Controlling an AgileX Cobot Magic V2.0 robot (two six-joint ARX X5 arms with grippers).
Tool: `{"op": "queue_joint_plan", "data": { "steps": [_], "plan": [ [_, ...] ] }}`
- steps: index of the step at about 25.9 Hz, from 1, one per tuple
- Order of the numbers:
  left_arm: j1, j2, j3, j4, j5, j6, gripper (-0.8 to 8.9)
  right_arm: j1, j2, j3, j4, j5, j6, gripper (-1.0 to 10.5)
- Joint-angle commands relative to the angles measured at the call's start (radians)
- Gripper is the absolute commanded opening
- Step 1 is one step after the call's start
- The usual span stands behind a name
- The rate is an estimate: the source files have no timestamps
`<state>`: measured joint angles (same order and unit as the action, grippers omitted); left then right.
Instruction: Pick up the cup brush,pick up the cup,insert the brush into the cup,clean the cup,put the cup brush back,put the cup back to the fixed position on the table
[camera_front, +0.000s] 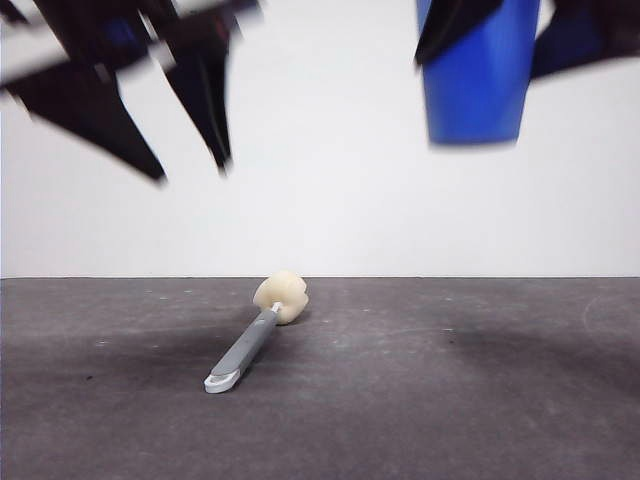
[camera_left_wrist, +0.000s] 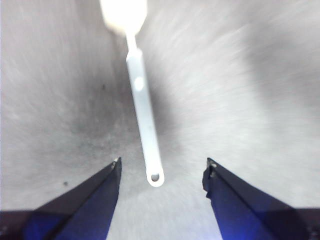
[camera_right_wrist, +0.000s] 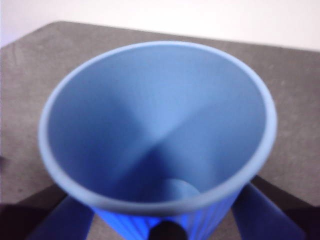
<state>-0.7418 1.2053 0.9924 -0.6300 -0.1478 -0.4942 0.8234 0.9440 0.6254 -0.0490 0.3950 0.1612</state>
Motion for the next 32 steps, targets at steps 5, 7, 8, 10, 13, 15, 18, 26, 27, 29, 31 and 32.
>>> {"op": "queue_joint_plan", "data": {
  "steps": [5, 7, 8, 10, 13, 15, 18, 26, 27, 29, 31, 32],
  "plan": [
    [-0.025, -0.263, -0.004, -0.076, -0.002, 0.032, 2.84, -0.132, 0.212, -0.049, 0.208, -0.150, -0.032, -0.2],
    [-0.030, -0.316, -0.004, -0.099, -0.001, 0.032, 2.84, -0.162, 0.284, -0.049, 0.276, -0.197, -0.046, -0.2],
    [-0.032, -0.338, -0.004, -0.115, -0.001, 0.034, 2.84, -0.175, 0.320, -0.049, 0.310, -0.211, -0.048, -0.2],
    [-0.039, -0.376, -0.004, -0.158, 0.000, 0.035, 2.84, -0.209, 0.404, -0.049, 0.382, -0.214, -0.049, -0.2],
    [-0.039, -0.404, -0.004, -0.226, -0.005, 0.054, 2.84, -0.265, 0.519, -0.049, 0.486, -0.264, -0.066, -0.2],
    [-0.039, -0.404, -0.004, -0.242, -0.005, 0.054, 2.84, -0.292, 0.579, -0.049, 0.546, -0.267, -0.084, -0.2],
    [-0.039, -0.404, -0.004, -0.238, -0.005, 0.054, 2.84, -0.333, 0.649, -0.049, 0.618, -0.321, -0.093, -0.2],
    [-0.039, -0.404, -0.004, -0.235, -0.005, 0.054, 2.84, -0.351, 0.717, -0.049, 0.667, -0.338, -0.130, 0.5],
    [-0.039, -0.404, -0.004, -0.236, -0.005, 0.054, 2.84, -0.353, 0.717, -0.049, 0.660, -0.338, -0.130, 1.2],
    [-0.039, -0.404, -0.004, -0.240, -0.005, 0.054, 2.84, -0.358, 0.717, -0.049, 0.636, -0.340, -0.130, 2.6],
    [-0.039, -0.404, -0.004, -0.240, -0.005, 0.054, 2.84, -0.358, 0.717, -0.049, 0.611, -0.342, -0.130, 3.1],
    [-0.039, -0.404, -0.004, -0.241, -0.004, 0.054, 2.84, -0.358, 0.717, -0.049, 0.599, -0.341, -0.131, 3.5]
  ]
}}
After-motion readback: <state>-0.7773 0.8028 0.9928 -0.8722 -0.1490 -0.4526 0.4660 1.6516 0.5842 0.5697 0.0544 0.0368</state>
